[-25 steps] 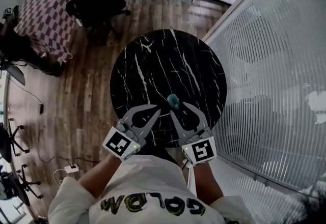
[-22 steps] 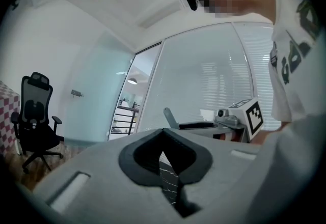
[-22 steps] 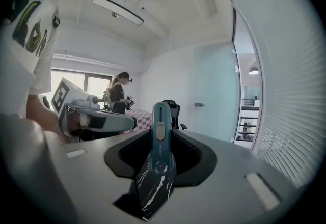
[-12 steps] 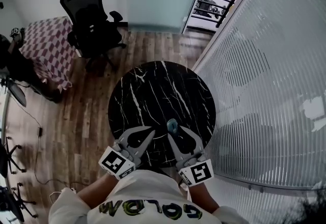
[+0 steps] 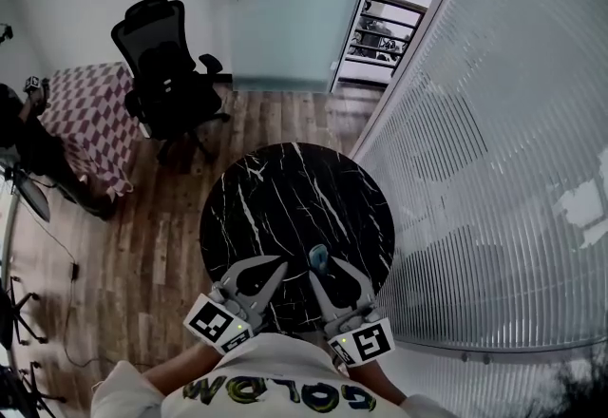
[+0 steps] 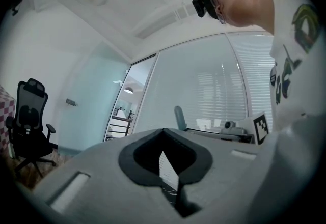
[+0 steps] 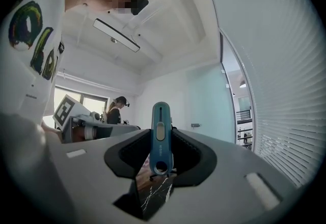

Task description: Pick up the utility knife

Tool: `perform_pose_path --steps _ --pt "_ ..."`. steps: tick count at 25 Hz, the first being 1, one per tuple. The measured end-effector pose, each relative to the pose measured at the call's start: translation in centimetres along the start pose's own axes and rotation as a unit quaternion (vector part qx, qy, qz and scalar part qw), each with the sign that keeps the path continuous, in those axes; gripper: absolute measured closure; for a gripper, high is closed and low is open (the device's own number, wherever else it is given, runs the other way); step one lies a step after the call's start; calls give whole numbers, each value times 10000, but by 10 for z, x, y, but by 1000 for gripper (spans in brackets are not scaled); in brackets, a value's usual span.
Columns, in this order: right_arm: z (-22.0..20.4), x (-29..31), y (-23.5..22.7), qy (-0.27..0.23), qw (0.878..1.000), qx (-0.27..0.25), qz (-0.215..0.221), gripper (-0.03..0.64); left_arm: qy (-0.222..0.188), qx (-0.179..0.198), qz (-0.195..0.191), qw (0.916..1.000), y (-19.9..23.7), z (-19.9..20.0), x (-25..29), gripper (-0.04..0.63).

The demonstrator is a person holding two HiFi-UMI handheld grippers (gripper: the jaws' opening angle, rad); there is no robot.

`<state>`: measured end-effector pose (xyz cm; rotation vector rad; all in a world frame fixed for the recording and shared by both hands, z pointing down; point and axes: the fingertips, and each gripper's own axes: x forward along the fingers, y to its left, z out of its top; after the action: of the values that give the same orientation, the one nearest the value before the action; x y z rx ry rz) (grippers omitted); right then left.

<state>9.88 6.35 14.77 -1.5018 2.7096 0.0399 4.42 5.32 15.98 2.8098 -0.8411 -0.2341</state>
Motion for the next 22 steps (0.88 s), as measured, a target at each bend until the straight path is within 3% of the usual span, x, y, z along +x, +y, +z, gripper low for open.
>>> perform_pose_path --steps 22 --pt "3 0 5 -32 10000 -22 -1 485 -22 -1 -38 10000 -5 5 -1 594"
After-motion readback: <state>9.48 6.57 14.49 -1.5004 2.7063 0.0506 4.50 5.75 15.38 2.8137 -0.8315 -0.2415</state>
